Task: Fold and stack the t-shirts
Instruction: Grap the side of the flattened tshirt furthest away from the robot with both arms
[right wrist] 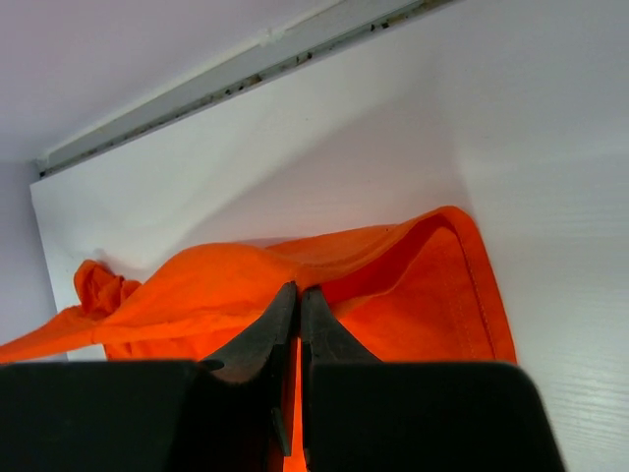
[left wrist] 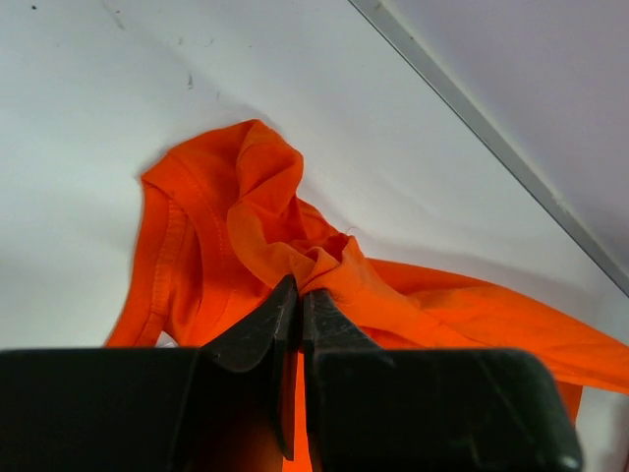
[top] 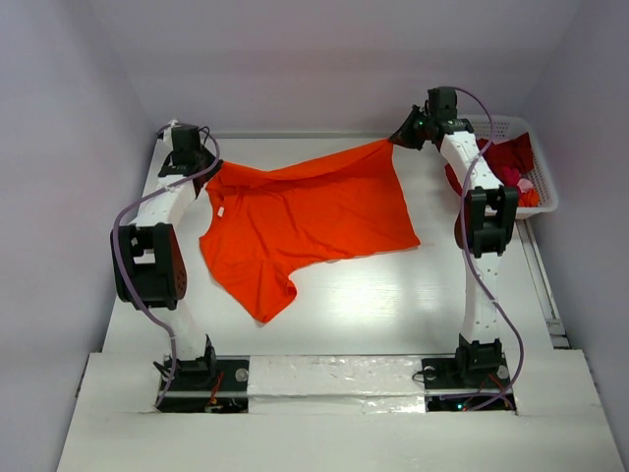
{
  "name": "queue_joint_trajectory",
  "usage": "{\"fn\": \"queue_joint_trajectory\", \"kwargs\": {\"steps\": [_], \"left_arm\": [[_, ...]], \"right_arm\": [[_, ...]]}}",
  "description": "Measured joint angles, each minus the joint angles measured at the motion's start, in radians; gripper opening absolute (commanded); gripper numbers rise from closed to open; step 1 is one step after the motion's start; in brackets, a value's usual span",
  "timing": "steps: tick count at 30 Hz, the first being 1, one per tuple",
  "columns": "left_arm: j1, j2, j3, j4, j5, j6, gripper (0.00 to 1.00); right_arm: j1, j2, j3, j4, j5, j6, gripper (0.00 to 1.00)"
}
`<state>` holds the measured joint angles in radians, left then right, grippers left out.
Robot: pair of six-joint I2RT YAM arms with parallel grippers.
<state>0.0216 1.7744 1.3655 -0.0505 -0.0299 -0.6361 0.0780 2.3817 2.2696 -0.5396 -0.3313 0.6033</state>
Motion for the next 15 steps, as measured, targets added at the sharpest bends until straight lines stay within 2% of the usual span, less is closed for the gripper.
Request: {"fn": "queue_joint_trajectory", "kwargs": {"steps": [15], "left_arm": [[-0.008, -0.069, -0.038, -0.025, -0.038, 0.003, 0.0]], "right_arm": [[0.0, -0.002, -0.094, 0.012, 0.046, 0.03, 0.0]]}}
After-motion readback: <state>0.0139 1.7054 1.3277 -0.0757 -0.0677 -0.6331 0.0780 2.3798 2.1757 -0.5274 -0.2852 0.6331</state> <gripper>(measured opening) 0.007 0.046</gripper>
